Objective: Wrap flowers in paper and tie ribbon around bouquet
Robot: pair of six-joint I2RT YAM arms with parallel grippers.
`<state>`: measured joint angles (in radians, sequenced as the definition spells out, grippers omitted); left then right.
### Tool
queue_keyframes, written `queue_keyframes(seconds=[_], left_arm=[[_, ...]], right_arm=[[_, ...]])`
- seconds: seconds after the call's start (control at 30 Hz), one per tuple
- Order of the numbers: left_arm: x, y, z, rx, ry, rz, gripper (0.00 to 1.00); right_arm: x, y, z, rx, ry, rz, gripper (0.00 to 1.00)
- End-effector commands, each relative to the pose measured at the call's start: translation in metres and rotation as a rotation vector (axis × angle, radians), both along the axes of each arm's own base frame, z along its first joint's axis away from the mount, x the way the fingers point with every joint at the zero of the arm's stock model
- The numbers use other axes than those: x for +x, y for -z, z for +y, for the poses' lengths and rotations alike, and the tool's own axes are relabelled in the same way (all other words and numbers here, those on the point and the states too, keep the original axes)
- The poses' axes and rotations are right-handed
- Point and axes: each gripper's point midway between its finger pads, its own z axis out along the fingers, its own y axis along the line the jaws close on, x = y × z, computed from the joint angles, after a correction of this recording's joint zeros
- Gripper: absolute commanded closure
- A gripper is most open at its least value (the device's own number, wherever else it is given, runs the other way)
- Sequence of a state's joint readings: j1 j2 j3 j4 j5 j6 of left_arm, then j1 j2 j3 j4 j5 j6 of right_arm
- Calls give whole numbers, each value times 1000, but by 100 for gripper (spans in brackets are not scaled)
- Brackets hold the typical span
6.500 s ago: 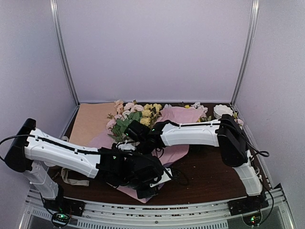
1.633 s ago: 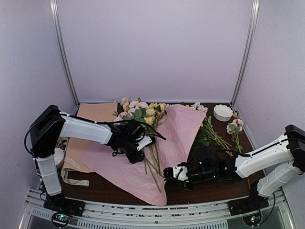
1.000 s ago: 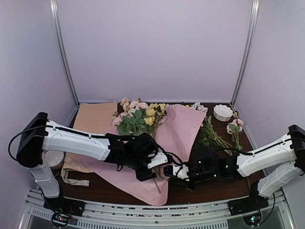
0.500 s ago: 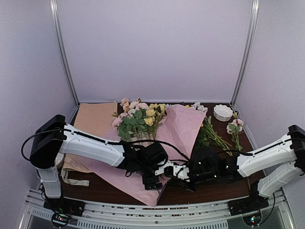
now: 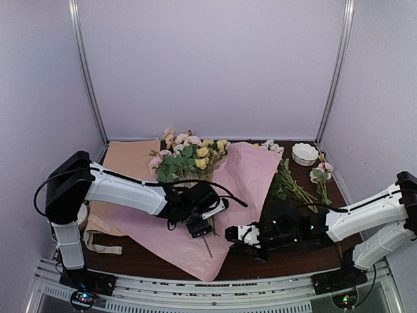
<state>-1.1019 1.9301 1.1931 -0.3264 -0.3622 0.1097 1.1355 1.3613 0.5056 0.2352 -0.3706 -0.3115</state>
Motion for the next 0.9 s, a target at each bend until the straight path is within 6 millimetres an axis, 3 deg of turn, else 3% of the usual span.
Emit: queue_keyframes(seconds=[0.0,0.13,0.3,0.4,0.5,0.63,0.7,0.87], left_arm=[[26,-1,27,73,-55,-72,10],[35,-20,18,32,-25,-90,10],[14,-62,-13,-178,120,-39,8],[6,-85,-17,-293,148,18,7],[34,-86,13,-315,-10,59,12],[76,-61,87,-223,-291,93,38],[87,-49,113,-180,-377,103,47],[110,-18,155,-99,-518,122,55]], right_arm=[[-8,-5,1,14,-34,12,100],[-8,-3,1,5,-37,15,100],[-8,-2,1,5,-36,14,100],[-8,-1,1,3,-38,16,100],[-8,-1,2,5,-36,18,100],[-7,-3,2,15,-33,13,100],[-8,-3,3,15,-36,13,100],[-7,-3,6,18,-40,20,100]])
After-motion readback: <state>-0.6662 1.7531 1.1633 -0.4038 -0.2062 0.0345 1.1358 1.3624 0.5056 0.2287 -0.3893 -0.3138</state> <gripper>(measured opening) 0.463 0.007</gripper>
